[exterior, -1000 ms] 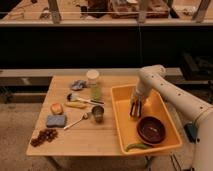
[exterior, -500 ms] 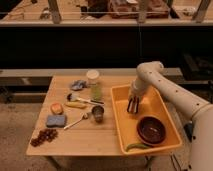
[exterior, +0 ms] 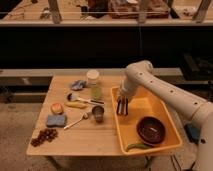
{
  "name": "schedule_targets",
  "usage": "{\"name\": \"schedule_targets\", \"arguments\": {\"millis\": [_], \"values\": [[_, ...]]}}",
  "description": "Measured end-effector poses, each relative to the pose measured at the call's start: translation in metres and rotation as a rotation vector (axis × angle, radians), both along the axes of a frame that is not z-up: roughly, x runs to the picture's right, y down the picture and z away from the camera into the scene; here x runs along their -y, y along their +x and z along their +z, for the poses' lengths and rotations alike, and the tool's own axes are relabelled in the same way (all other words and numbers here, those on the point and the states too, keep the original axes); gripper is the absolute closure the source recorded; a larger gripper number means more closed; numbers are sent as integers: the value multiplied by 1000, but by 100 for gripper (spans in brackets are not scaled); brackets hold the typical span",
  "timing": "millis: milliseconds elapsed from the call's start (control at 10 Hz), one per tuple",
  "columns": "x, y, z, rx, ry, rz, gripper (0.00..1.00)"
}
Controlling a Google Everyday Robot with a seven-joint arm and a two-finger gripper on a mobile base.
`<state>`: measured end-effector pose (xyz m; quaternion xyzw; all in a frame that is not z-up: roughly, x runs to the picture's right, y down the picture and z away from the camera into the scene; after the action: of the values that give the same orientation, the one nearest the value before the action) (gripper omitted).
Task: Wipe tray with eraser
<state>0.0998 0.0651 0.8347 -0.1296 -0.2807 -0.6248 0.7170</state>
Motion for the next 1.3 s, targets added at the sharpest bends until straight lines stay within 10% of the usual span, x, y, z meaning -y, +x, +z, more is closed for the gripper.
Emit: {"name": "schedule_targets", "arguments": {"millis": [500, 1300], "values": [[-37, 39, 14, -27, -37, -41, 100], [-5, 56, 52, -132, -52, -3, 100]]}}
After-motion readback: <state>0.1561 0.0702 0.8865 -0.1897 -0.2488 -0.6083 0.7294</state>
